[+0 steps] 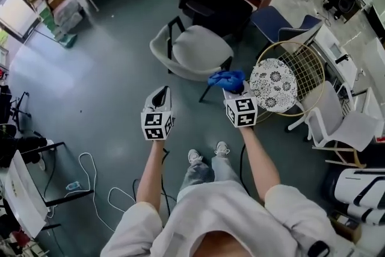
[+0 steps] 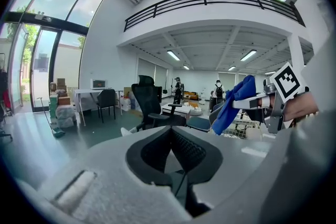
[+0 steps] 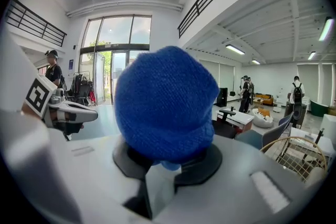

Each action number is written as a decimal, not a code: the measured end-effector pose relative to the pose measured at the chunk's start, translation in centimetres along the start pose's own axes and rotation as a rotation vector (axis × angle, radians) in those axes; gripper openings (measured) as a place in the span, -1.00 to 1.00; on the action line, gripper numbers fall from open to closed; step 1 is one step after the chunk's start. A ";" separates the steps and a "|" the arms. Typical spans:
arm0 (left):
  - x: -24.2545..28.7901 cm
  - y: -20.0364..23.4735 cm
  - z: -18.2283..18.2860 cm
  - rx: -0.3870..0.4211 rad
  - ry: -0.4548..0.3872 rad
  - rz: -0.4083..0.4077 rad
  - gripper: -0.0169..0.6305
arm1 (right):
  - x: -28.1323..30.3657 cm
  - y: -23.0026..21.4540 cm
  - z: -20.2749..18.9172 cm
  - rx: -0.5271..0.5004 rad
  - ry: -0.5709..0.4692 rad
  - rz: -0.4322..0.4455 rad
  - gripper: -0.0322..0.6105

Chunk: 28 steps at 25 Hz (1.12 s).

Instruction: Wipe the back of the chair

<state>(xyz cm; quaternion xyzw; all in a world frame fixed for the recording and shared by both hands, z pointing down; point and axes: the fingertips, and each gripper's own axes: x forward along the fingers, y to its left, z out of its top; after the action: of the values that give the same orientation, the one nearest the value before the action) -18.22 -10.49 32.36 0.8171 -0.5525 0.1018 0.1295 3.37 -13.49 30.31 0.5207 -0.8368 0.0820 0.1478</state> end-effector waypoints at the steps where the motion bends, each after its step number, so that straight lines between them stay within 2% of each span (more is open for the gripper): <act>1: 0.5 0.0 -0.4 -0.004 0.005 0.004 -0.94 | 0.5 -0.3 -0.4 0.003 0.004 0.004 -0.64; 5: 2.8 -0.2 -2.2 -0.017 0.010 0.019 -0.94 | 2.6 -1.1 -2.3 0.015 0.011 0.018 -0.64; 12: 6.0 -0.4 -6.5 -0.046 0.014 0.038 -0.94 | 6.2 -0.9 -7.9 0.024 0.045 0.052 -0.63; 28: 10.3 0.4 -20.1 -0.069 0.018 0.044 -0.94 | 13.0 0.9 -20.7 -0.004 0.034 0.068 -0.63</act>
<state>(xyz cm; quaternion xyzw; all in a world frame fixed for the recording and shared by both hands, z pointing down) -15.28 -13.10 54.60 0.7988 -0.5724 0.0929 0.1602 0.52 -18.11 54.17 0.4901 -0.8516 0.0941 0.1605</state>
